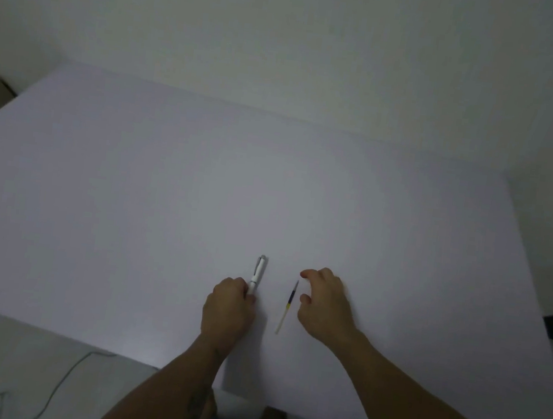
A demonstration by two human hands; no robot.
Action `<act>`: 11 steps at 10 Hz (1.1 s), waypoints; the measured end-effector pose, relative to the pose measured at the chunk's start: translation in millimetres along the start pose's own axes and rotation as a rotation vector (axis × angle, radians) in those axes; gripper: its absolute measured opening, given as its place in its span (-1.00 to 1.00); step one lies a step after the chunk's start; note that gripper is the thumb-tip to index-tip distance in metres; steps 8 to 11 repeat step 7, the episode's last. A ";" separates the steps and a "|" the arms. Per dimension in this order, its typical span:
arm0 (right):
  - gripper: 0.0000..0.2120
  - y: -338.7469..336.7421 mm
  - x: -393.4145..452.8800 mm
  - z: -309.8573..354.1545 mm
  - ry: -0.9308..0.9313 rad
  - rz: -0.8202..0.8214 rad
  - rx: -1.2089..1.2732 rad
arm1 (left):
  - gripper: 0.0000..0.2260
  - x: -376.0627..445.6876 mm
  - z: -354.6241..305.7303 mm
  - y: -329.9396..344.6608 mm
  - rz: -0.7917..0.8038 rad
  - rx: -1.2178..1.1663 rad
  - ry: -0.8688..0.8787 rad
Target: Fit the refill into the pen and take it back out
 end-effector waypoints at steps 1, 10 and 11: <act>-0.49 10.0 -7.6 -3.7 -0.082 -0.069 -0.200 | -0.84 -1.3 -0.3 -0.3 -0.012 0.012 0.010; -0.45 51.2 -11.6 -32.1 -0.140 -0.187 -0.251 | -0.75 -1.1 -5.1 -9.4 -0.007 0.156 0.094; -0.45 51.2 -11.6 -32.1 -0.140 -0.187 -0.251 | -0.75 -1.1 -5.1 -9.4 -0.007 0.156 0.094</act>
Point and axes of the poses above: each hand's wrist, its own x-axis towards the middle knuckle, its own y-axis out of the palm, z = x × y, the point moved 9 cm from there along x, towards the middle knuckle, and after that the axes turned 14 degrees about y, right-handed, at the moved point
